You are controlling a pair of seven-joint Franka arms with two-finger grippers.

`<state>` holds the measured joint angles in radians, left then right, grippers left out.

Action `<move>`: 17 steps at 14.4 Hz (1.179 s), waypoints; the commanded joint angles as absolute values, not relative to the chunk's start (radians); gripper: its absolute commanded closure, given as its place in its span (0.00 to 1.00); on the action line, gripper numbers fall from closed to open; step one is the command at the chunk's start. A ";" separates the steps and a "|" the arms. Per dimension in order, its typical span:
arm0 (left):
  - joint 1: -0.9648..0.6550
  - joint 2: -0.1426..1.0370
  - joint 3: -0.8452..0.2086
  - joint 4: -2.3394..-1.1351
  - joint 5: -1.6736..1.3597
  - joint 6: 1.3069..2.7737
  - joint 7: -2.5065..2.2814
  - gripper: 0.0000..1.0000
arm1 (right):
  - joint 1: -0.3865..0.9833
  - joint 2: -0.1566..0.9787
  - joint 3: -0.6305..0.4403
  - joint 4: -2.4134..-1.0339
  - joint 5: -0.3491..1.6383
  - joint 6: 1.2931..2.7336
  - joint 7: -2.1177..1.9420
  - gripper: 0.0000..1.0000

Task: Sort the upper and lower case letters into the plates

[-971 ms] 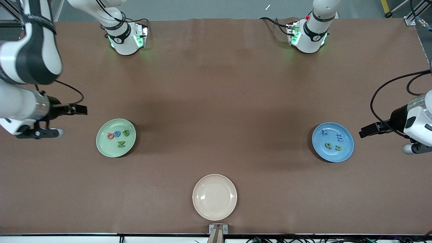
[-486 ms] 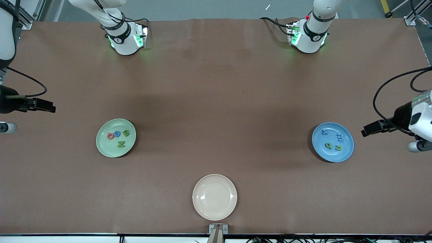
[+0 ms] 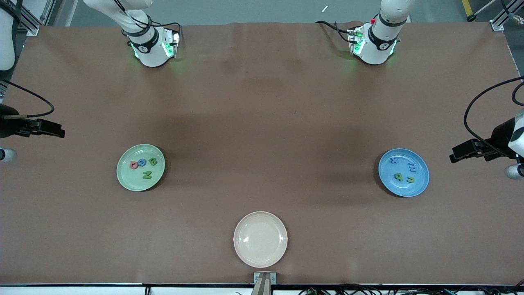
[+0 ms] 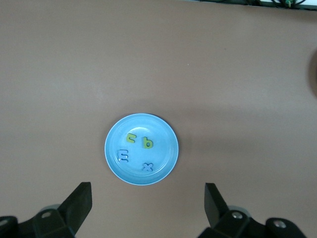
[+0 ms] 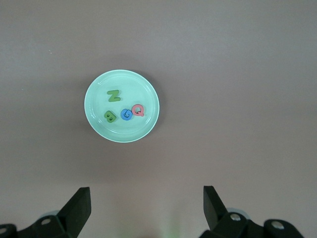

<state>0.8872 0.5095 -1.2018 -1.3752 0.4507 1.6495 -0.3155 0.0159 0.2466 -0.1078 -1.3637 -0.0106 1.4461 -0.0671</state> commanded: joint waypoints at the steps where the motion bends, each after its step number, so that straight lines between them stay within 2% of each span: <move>1: 0.771 0.414 -1.033 -1.368 0.343 1.638 -0.296 0.00 | 0.005 0.253 -0.098 -1.342 -0.011 1.427 -0.069 0.00; 3: 0.651 0.364 -0.819 -1.368 0.192 1.644 -0.244 0.00 | 0.006 0.246 -0.094 -1.342 -0.008 1.390 -0.071 0.00; 6: 0.383 0.281 -0.428 -1.371 0.022 1.654 -0.088 0.00 | 0.006 0.207 -0.092 -1.359 -0.008 1.387 -0.075 0.00; 8: 0.220 0.246 -0.233 -1.376 -0.017 1.657 -0.042 0.00 | 0.006 0.186 -0.092 -1.382 -0.008 1.388 -0.077 0.00; 11: 0.091 0.192 -0.123 -1.393 -0.014 1.686 -0.035 0.00 | -0.008 0.126 -0.092 -1.437 0.011 1.401 -0.077 0.00; 17: 0.067 0.111 -0.120 -1.416 -0.018 1.678 -0.107 0.00 | -0.015 0.058 -0.092 -1.466 0.025 1.396 -0.080 0.00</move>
